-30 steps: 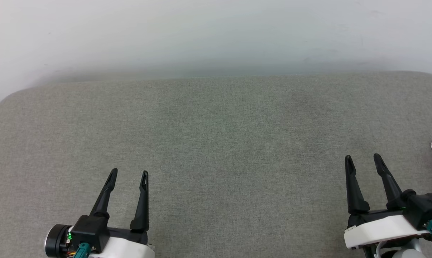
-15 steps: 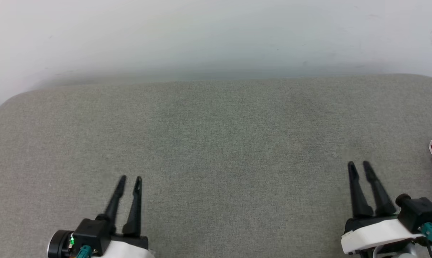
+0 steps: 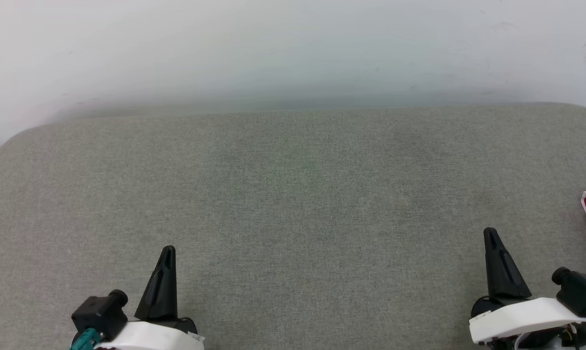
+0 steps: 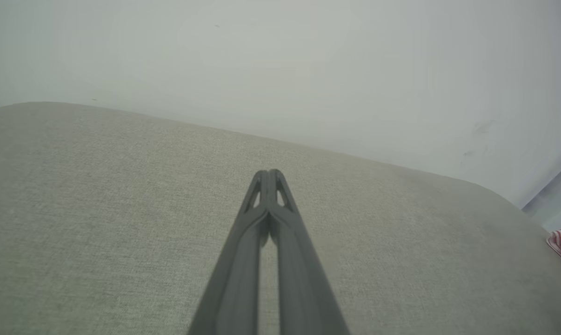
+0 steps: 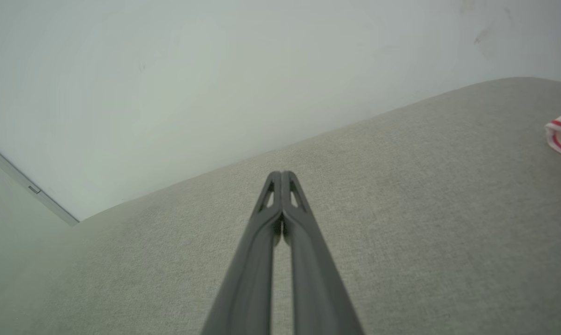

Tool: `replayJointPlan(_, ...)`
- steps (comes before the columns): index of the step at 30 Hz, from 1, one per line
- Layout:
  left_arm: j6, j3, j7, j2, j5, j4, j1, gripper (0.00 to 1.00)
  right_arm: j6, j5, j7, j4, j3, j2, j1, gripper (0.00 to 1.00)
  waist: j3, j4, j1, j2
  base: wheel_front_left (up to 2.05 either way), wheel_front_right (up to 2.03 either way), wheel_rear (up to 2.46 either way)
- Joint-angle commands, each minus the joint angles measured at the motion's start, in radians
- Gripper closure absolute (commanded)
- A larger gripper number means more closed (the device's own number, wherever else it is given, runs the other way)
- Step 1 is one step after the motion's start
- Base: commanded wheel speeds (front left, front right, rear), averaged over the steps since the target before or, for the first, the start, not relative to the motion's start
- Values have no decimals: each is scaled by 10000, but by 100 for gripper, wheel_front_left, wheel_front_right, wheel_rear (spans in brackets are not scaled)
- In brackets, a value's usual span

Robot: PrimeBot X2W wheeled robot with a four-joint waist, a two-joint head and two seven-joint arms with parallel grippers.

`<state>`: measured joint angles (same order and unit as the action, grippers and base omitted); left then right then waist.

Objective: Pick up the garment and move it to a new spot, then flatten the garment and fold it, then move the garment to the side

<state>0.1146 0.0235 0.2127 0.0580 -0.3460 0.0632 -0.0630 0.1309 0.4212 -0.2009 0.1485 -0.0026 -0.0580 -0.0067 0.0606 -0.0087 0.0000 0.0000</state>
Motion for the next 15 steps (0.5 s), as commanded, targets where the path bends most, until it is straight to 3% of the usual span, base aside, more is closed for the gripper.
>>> replayJointPlan(1,18,-45,-69,86,-436,-78,284,100,1,434,63,-102,-20,-94,-248,100,-6,2,0,0,0,0,0)
replayJointPlan(15,62,-146,-566,178,-2953,339,601,100,1,2794,543,94,-88,-176,-417,100,-79,13,0,0,0,0,0)
